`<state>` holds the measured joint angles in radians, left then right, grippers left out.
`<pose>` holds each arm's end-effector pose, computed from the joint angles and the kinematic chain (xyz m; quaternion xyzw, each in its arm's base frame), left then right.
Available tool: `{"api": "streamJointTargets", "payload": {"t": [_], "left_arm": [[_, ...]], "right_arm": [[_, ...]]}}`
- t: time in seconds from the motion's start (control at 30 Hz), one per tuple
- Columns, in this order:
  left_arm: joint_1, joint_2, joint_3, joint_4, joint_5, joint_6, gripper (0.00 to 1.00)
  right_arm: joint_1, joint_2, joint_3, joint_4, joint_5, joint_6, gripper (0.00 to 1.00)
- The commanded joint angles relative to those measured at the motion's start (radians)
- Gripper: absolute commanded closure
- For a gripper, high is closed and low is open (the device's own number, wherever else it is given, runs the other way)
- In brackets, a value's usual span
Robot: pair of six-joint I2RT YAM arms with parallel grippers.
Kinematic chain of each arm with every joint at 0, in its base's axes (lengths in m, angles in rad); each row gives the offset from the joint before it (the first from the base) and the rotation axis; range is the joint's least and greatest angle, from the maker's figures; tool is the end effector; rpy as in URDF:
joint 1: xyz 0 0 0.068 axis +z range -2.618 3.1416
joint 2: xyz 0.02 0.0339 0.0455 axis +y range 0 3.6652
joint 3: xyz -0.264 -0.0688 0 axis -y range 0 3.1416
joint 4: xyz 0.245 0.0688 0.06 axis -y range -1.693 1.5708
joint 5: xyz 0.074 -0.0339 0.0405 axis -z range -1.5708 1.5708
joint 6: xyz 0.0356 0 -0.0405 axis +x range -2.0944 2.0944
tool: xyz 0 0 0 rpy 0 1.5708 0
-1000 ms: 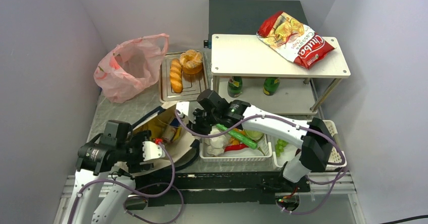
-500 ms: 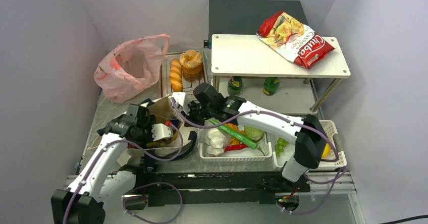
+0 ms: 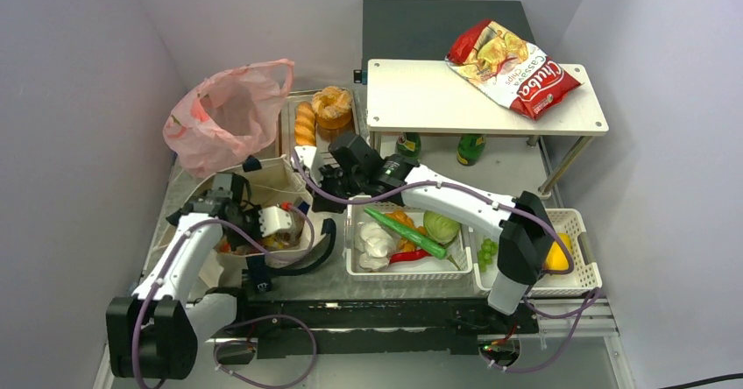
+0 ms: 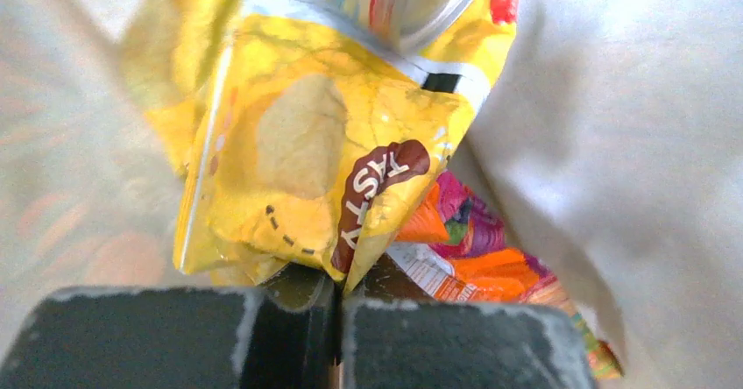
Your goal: Untie the knot of the grocery bags and take out the mixed food
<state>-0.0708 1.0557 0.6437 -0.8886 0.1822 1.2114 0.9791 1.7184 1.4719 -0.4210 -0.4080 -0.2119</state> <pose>0.1667 -0.0183 0.1951 0.6000 0.7835 -0.0035 0.1616 0.2085 0.3356 0.3070 -0.5674 0.6798 0.3290 0.3281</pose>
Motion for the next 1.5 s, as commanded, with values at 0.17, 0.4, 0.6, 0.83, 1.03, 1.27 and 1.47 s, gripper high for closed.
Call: {"api": "streamJointTargets", "payload": {"t": [0.17, 0.4, 0.6, 0.83, 1.03, 1.27, 1.47], "left_arm": [[0.143, -0.189, 0.471, -0.355, 0.26, -0.03, 1.0], [0.159, -0.159, 0.721, -0.437, 0.281, -0.063, 1.0], [0.164, -0.115, 0.883, -0.438, 0.297, -0.145, 1.0], [0.165, -0.063, 1.034, -0.413, 0.38, -0.302, 1.0], [0.166, -0.032, 1.065, -0.359, 0.389, -0.414, 1.0], [0.172, -0.001, 1.112, -0.348, 0.464, -0.533, 1.0], [0.172, -0.028, 1.073, -0.357, 0.462, -0.556, 1.0]], "right_arm": [[-0.026, 0.023, 0.107, 0.085, -0.031, 0.029, 1.0], [-0.026, 0.046, 0.173, 0.083, -0.045, 0.027, 0.96], [-0.03, -0.012, 0.21, 0.134, -0.097, 0.044, 0.35], [-0.035, -0.135, 0.182, 0.229, -0.105, 0.028, 0.11], [-0.036, -0.245, 0.118, 0.202, -0.104, -0.111, 0.06], [-0.01, -0.265, 0.095, 0.203, -0.057, -0.226, 0.02], [0.038, -0.143, 0.212, 0.27, 0.029, -0.242, 0.02]]}}
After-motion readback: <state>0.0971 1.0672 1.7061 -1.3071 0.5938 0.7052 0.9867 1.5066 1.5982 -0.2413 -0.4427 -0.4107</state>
